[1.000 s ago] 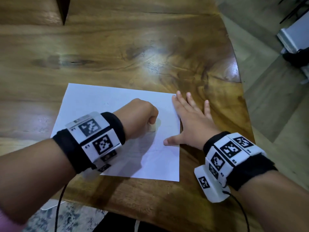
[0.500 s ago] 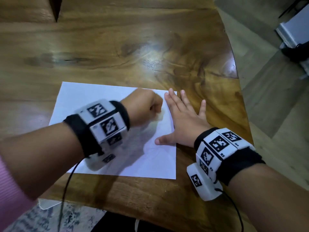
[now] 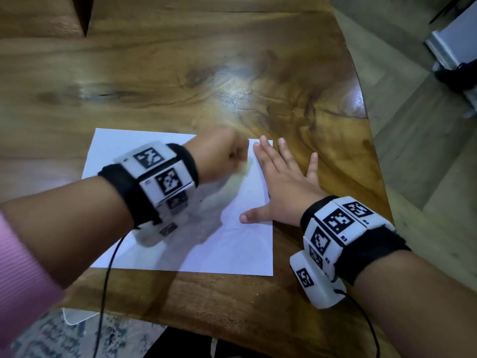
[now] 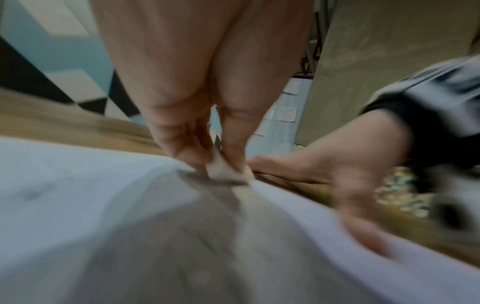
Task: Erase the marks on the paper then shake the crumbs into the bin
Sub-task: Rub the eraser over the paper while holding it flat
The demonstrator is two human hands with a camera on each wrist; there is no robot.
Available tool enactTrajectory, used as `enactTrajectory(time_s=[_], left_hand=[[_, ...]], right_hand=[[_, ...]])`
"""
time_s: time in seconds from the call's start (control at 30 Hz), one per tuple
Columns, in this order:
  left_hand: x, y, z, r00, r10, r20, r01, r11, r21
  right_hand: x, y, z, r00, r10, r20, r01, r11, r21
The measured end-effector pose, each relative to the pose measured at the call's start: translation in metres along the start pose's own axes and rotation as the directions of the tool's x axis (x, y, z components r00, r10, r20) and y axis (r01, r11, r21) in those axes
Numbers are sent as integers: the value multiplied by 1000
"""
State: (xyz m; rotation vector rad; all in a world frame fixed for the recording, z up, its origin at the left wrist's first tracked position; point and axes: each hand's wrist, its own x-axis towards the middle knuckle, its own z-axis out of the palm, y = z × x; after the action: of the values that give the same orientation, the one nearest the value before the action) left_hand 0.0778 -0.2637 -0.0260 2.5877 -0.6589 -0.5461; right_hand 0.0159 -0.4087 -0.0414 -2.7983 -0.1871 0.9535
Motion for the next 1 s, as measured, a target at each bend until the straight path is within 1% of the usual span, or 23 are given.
enactTrajectory(time_s=[0.07, 0.1, 0.13, 0.2, 0.27, 0.3, 0.33, 0.37, 0.43, 0.47, 0.5, 0.53, 0.6, 0.67, 0.8, 0.87, 0.93, 1.0], left_hand=[[14, 3, -5, 991, -45, -125, 49, 998, 29], [14, 5, -4, 990, -42, -134, 46, 998, 29], [8, 6, -1, 995, -18, -101, 20, 1000, 20], [-15, 7, 10, 996, 83, 41, -84, 996, 20], [-37, 6, 18, 974, 159, 164, -165, 986, 27], [-38, 4, 18, 967, 168, 189, -176, 984, 26], [-34, 4, 16, 970, 161, 179, -169, 985, 28], [-26, 4, 12, 981, 135, 142, -141, 990, 31], [-8, 7, 5, 999, 48, 19, -48, 999, 7], [-3, 9, 3, 999, 25, -22, -26, 1000, -12], [-2, 10, 3, 999, 24, -32, -24, 999, -22], [-7, 10, 5, 999, 37, -16, -37, 999, -19], [-27, 8, 13, 994, 92, 59, -93, 996, 11], [-42, 8, 20, 988, 124, 96, -127, 992, 24], [-44, 11, 21, 992, 103, 74, -107, 992, 63], [-45, 12, 21, 995, 86, 56, -89, 994, 65], [-43, 12, 19, 996, 51, 69, -55, 997, 51], [-36, 13, 14, 994, 6, 107, -10, 999, 34]], right_hand=[[0, 1, 0, 1000, 0, -9, 0, 1000, -1], [0, 1, 0, 1000, -1, -12, 1, 1000, -1], [0, 1, 0, 1000, -4, -14, 4, 1000, 2], [0, 1, 0, 1000, -6, -14, 7, 1000, 10], [0, 1, 1, 1000, -2, -13, 3, 1000, 12], [0, 0, 1, 1000, -1, -14, 1, 1000, 10], [0, 0, 1, 1000, -1, -12, 1, 1000, 9], [0, 0, 2, 1000, -1, -14, 2, 1000, 8], [0, 0, 1, 1000, -5, -19, 6, 1000, 2], [0, 0, 1, 1000, -5, -21, 5, 1000, 0], [-1, 0, 1, 1000, -5, -21, 5, 1000, -3], [-1, 0, 1, 1000, -3, -18, 3, 1000, -1], [-1, -1, 1, 1000, 1, -13, -1, 1000, 8], [0, -1, 1, 1000, 7, -18, -7, 1000, 12], [-8, -1, 3, 999, -9, -48, 8, 1000, -15], [-16, 0, 7, 999, -15, -42, 13, 999, -38], [-23, 0, 10, 1000, 13, -21, -14, 999, -45], [-26, -1, 12, 999, 43, 4, -42, 998, -38]])
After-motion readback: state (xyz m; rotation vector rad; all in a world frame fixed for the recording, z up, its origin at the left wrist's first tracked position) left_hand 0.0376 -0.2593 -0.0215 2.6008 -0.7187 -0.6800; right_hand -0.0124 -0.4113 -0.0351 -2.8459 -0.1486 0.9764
